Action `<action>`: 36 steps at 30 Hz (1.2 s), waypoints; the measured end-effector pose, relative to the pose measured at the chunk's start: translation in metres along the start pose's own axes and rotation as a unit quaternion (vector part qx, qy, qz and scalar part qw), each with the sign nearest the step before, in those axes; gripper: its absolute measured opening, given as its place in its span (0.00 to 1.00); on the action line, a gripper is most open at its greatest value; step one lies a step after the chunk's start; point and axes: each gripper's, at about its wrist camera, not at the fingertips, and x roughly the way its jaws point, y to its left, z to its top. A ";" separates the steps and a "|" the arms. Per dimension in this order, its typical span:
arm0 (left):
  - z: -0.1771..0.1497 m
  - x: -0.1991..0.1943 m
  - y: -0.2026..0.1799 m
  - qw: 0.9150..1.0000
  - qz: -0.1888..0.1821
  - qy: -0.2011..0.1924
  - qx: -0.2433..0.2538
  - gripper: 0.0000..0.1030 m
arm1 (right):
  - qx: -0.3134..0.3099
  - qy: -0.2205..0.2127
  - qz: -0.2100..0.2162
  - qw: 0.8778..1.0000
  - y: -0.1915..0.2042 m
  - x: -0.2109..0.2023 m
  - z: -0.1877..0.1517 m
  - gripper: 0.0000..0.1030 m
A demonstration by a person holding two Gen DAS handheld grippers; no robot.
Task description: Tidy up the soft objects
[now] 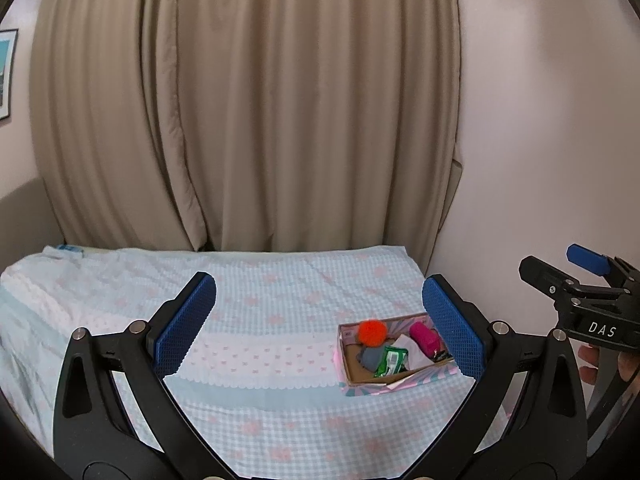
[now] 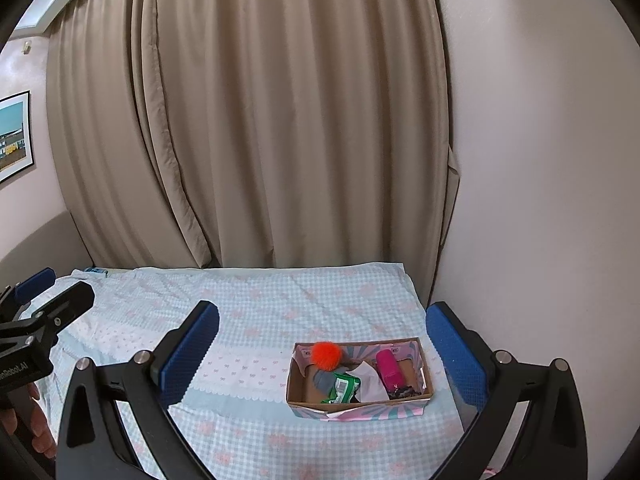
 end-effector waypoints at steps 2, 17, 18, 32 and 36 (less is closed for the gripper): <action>0.001 -0.002 -0.001 1.000 0.001 -0.004 0.003 1.00 | -0.001 -0.002 -0.002 1.000 0.001 0.000 0.001 1.00; 0.002 -0.008 0.000 1.000 -0.009 -0.016 0.002 1.00 | -0.001 -0.004 -0.006 1.000 0.003 -0.004 0.002 1.00; 0.002 -0.009 -0.001 1.000 -0.008 -0.017 0.002 1.00 | 0.000 -0.004 -0.006 1.000 0.003 -0.004 0.002 1.00; 0.002 -0.012 0.001 1.000 -0.004 -0.021 -0.001 1.00 | 0.000 -0.005 -0.006 1.000 0.003 -0.003 0.001 1.00; 0.001 -0.013 0.001 1.000 -0.003 -0.022 -0.002 1.00 | 0.000 -0.005 -0.006 1.000 0.003 -0.003 0.001 1.00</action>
